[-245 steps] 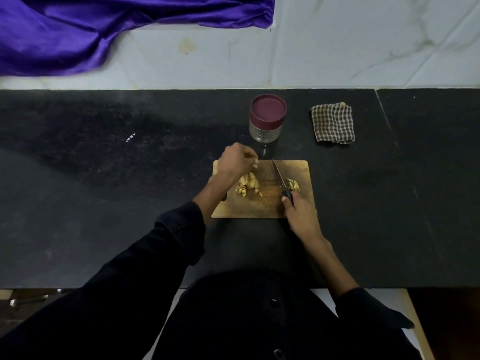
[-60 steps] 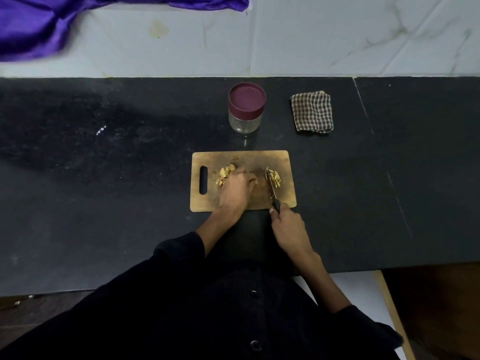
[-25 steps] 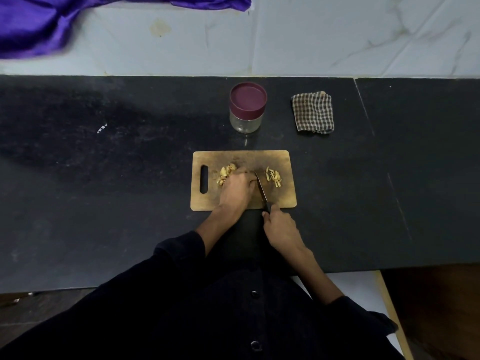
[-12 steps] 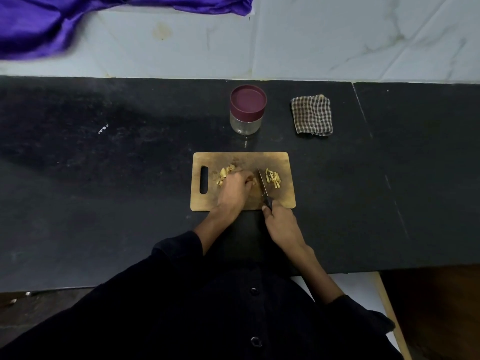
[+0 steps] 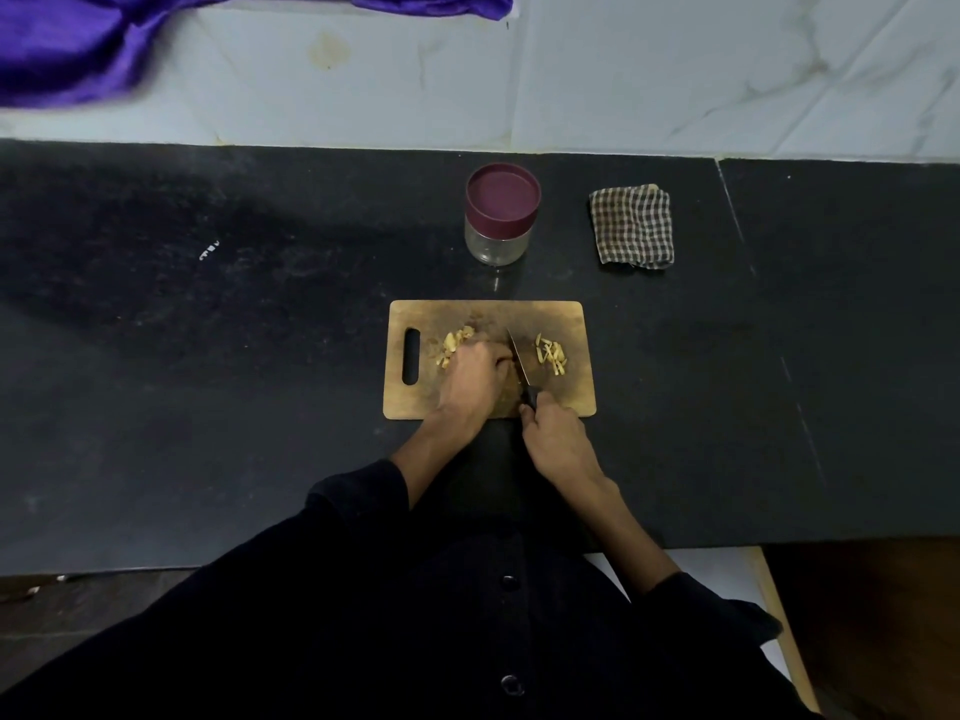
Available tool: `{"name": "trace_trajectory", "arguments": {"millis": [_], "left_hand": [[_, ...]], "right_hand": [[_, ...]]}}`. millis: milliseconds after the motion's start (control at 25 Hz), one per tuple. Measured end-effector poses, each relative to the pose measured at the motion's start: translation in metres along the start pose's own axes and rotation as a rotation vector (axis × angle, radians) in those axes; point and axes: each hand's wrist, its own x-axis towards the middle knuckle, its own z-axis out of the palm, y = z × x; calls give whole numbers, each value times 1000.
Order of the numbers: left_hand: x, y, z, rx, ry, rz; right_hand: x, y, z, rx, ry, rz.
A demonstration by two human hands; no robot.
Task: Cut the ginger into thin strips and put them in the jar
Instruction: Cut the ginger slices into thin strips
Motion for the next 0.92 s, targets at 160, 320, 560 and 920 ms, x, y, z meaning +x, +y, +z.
{"name": "trace_trajectory", "arguments": {"millis": [160,320,560,920], "left_hand": [[1,1,1,26,7,5],[2,3,-1,52,-4,-3],[2,6,-3,64,-10,-23],[4,3,-6,-80,16,-37]], "right_hand": [[-1,-2,3,-64,2,11],[-5,0,6,-97,-8,25],[-16,16,4,-16,15,42],[-15,15,1,68,19,38]]}}
